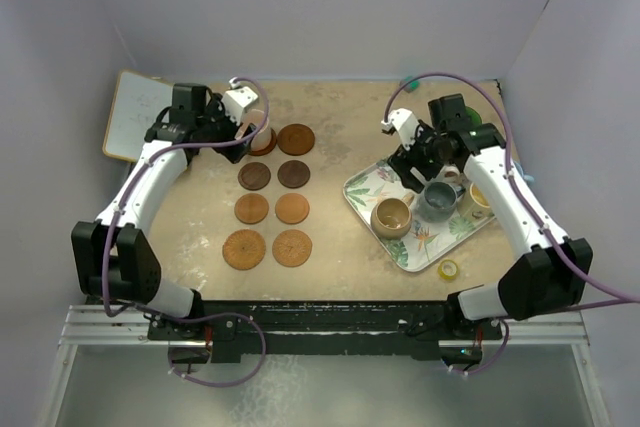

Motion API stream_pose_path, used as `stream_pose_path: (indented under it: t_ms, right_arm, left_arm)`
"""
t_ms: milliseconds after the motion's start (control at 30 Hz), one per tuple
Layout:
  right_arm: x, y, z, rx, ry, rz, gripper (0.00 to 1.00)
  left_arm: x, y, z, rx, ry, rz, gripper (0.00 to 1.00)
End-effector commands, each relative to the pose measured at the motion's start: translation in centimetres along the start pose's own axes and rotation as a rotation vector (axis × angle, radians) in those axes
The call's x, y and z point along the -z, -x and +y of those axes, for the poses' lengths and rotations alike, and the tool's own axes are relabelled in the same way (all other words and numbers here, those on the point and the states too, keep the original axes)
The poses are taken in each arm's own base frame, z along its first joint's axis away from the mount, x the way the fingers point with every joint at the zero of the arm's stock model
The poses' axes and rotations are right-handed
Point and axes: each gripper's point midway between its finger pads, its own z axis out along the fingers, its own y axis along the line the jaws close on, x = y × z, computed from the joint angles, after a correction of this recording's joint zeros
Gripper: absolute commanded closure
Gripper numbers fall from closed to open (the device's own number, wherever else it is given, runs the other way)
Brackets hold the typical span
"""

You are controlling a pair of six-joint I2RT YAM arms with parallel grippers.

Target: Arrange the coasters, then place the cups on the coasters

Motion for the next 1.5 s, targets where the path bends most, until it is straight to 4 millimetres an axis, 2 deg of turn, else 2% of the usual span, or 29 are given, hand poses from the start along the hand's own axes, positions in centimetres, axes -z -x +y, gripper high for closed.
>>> stream_pose_path:
  t_ms: [0,233,533,800,1067,1100,1233,1467]
  right_arm:
    - [0.3,0.3,1.3,0.121,0.11,0.016,0.18]
    - [-2.8,0.4,3.8,0.246,0.215,0.066,0.19]
    - [-7.2,0.0,5.9,0.415,0.302,0.187,0.22]
    - [-9.1,-0.9,6.2,0.479,0.32,0.261,0.3]
    - [-9.6,-1.1,6.8,0.396,0.314,0.247,0.6]
    - [-9.8,-0.7,6.2,0.352,0.258,0.243,0.68]
    - [-9.8,-0.4,5.1,0.266,0.161,0.243,0.82]
    - [-8.9,0.5,3.2,0.113,0.01,0.217,0.96]
  left_arm:
    - [1.6,1.7,-0.1,-0.009,0.02,-0.089,0.22]
    - [2.7,1.3,-0.7,-0.006,0.034,-0.111,0.22]
    - [3.8,1.0,-0.9,0.008,0.071,-0.126,0.22]
    - [4.2,1.1,-0.9,0.015,0.085,-0.129,0.22]
    - [4.3,0.9,-0.9,0.021,0.091,-0.129,0.22]
    - [4.3,0.8,-1.0,0.022,0.09,-0.129,0.22]
    - [4.3,0.6,-1.0,0.025,0.096,-0.129,0.22]
    - [4.3,0.4,-1.1,0.029,0.097,-0.129,0.22]
